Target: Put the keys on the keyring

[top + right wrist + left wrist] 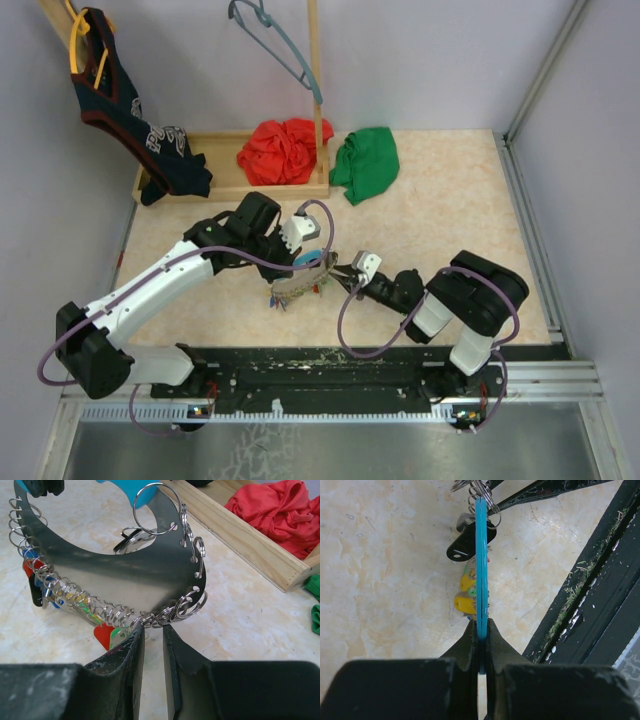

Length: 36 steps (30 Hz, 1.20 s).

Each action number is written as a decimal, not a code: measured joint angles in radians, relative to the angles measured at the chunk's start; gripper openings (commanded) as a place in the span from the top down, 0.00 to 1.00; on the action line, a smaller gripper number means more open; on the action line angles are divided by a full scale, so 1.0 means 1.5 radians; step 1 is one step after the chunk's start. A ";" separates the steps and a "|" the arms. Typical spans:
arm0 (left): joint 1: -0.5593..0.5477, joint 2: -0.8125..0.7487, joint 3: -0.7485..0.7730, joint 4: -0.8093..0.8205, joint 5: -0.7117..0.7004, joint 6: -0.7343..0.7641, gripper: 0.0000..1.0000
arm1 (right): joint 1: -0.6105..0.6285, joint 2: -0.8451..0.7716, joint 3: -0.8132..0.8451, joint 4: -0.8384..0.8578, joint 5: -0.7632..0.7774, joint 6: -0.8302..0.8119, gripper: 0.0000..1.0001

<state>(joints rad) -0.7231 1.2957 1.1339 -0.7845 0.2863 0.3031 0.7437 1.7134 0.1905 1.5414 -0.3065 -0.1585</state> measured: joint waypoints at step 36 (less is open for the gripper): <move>0.000 0.008 0.000 0.000 0.001 -0.012 1.00 | 0.019 -0.045 -0.022 0.000 0.137 -0.015 0.72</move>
<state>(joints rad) -0.7231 1.3071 1.1339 -0.7841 0.2882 0.2848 0.7723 1.6466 0.1581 1.5414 -0.1013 -0.1806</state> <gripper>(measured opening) 0.041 0.336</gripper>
